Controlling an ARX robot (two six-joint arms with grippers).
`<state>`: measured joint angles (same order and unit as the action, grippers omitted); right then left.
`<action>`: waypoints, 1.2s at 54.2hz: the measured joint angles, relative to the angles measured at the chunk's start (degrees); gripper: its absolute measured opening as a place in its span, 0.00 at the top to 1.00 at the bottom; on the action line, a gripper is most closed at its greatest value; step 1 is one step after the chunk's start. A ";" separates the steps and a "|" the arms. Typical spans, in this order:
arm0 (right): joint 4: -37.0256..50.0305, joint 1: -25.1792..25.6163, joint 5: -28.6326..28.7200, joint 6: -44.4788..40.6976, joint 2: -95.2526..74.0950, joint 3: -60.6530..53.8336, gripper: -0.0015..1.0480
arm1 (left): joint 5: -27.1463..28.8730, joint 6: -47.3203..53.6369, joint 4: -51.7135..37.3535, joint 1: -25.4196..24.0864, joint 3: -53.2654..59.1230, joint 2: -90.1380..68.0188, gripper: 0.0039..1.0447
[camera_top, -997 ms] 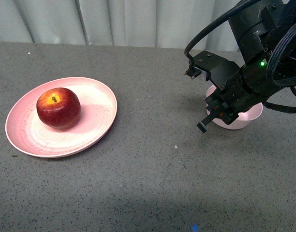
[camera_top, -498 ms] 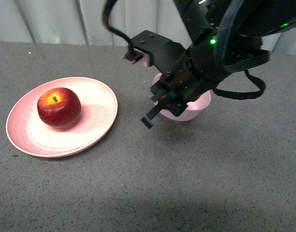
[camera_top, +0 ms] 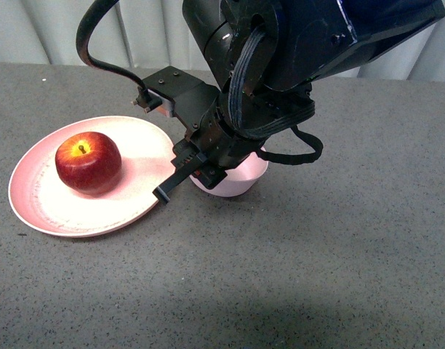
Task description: Move apple from plate to bowl
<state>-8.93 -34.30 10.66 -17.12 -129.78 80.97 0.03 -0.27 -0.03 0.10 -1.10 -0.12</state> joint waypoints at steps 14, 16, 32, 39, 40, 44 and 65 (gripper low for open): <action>18.62 9.16 -20.13 6.47 9.62 -16.52 0.10 | -0.02 0.00 0.00 0.00 0.00 0.00 0.06; 19.23 10.10 -21.09 6.64 10.58 -17.79 0.09 | -0.02 0.00 0.00 0.00 0.00 0.00 0.06; 25.64 16.68 -24.17 8.20 21.75 -28.83 0.09 | -0.04 0.00 0.00 0.00 0.00 0.00 0.06; 55.06 18.27 -25.35 12.72 23.98 -41.35 0.24 | -0.07 0.00 0.00 0.00 0.00 0.00 0.06; 57.75 18.47 -24.87 13.18 24.24 -42.69 0.26 | -0.02 0.00 0.00 0.00 0.00 0.02 0.06; 69.55 20.04 -23.54 14.38 28.17 -50.40 0.36 | 0.00 0.00 0.00 0.00 0.00 0.00 0.06; 73.44 26.84 -17.84 16.11 52.65 -69.68 0.99 | 0.00 0.00 0.00 0.00 0.00 0.04 0.06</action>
<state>64.51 -7.46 -7.18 -1.02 -77.12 11.29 0.03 -0.27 -0.03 0.10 -1.10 -0.08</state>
